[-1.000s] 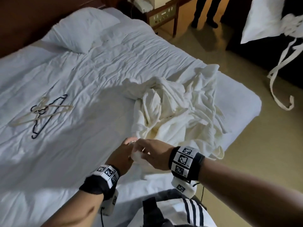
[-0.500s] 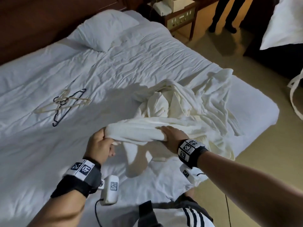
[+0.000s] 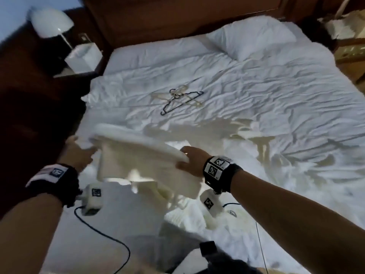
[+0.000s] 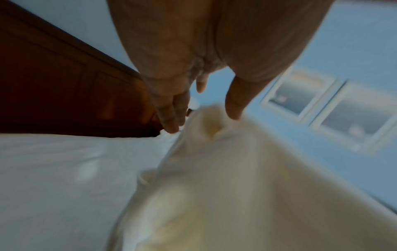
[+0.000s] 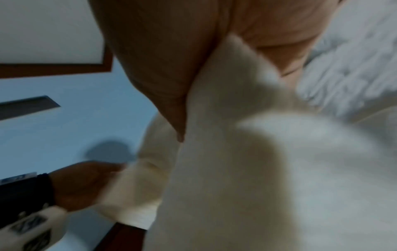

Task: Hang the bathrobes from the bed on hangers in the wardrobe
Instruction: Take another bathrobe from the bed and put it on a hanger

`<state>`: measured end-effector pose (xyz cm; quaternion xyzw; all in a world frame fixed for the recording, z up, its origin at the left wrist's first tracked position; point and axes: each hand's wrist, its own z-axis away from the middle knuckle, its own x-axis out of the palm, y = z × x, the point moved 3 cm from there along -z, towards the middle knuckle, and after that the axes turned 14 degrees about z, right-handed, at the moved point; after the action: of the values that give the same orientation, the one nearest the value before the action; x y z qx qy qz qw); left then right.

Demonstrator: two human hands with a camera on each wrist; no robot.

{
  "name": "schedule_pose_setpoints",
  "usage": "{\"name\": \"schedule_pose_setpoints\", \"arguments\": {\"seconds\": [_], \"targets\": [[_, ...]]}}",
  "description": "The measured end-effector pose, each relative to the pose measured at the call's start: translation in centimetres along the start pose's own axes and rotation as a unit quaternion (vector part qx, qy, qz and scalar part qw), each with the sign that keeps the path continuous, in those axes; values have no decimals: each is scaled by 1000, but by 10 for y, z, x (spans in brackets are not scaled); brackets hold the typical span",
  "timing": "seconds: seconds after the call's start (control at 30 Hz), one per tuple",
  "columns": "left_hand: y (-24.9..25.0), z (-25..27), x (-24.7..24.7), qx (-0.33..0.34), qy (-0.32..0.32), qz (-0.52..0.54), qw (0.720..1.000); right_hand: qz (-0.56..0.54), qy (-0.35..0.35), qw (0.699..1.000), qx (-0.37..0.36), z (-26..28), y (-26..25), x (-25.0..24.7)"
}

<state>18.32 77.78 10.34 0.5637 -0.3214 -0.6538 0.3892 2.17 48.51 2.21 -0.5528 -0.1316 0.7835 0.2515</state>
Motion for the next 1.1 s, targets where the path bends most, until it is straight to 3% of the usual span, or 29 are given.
{"name": "schedule_pose_setpoints", "arguments": {"seconds": [0.1, 0.23, 0.33, 0.5, 0.57, 0.73, 0.77, 0.83, 0.9, 0.97, 1.03, 1.1], "targets": [[-106, 16, 3, -129, -131, -115, 976, -55, -69, 996, 29, -14, -4, 61], [-167, 64, 39, -160, -281, -149, 934, -52, -109, 990, 76, -27, 4, 107], [-212, 70, 57, -169, -308, -191, 917, 7, -144, 986, 90, -34, 11, 120], [-230, 70, 97, -189, -325, -176, 909, 69, -206, 971, 95, -41, 27, 133], [-233, 65, 115, -201, -324, -171, 909, 94, -227, 965, 90, -48, 35, 137], [-250, 59, 175, -305, -321, -130, 887, 169, -269, 947, 55, -78, 57, 138], [-258, 51, 190, -292, -332, -132, 887, 173, -271, 945, 56, -88, 63, 135], [-235, 26, 210, -331, -288, -48, 898, 177, -275, 943, 55, -110, 72, 123], [-198, -19, 224, -326, -182, 0, 928, 182, -275, 943, 45, -138, 80, 103], [-150, -77, 241, -269, -100, 96, 953, 179, -242, 953, 44, -174, 86, 75], [-91, -132, 247, -233, -65, 224, 944, 163, -183, 968, 53, -217, 94, 44], [-50, -186, 251, -201, -69, 341, 916, 124, -114, 983, 71, -262, 102, 14]]}}
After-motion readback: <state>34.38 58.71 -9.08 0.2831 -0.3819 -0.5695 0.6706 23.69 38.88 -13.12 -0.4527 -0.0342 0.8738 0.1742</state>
